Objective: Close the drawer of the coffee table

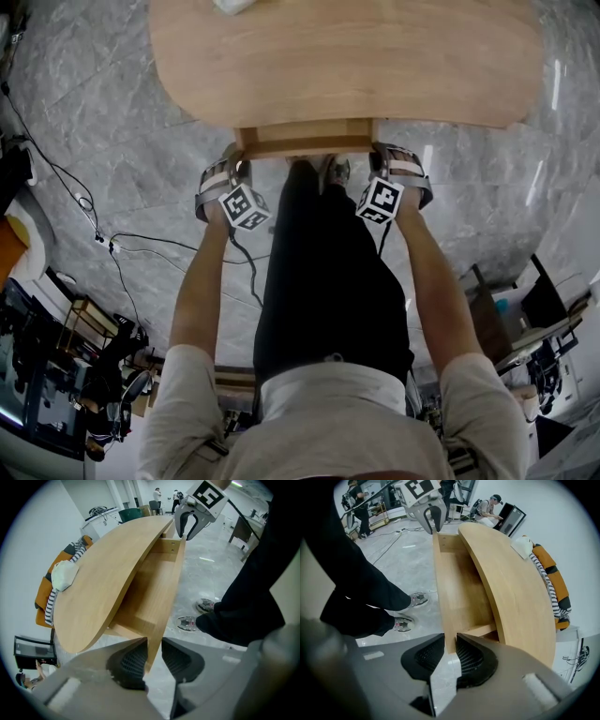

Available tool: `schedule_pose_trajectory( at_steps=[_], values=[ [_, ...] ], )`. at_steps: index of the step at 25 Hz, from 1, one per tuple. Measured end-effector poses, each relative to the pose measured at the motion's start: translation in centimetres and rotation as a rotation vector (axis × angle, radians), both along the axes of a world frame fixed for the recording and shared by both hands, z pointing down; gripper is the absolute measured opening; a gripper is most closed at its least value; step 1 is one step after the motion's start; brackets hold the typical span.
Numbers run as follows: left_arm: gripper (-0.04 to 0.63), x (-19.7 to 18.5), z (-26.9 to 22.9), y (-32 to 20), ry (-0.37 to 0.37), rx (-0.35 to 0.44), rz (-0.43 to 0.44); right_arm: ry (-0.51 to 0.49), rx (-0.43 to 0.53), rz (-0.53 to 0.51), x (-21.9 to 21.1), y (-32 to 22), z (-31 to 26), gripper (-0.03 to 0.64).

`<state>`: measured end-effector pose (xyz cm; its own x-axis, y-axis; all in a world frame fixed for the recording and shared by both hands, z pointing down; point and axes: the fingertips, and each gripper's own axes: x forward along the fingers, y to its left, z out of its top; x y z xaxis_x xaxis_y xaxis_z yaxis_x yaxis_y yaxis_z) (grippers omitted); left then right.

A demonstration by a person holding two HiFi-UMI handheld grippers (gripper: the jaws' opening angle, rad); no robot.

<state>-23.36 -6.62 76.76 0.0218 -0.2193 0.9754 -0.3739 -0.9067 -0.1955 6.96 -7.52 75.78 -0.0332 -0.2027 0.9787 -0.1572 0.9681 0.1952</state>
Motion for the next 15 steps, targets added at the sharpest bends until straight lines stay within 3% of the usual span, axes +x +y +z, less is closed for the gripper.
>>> schedule_pose_trajectory(
  at_steps=[15],
  values=[
    [0.126, -0.1, 0.1, -2.4, 0.0, 0.038, -0.037, 0.0, 0.052, 0.022, 0.0, -2.7, 0.1, 0.089]
  ],
)
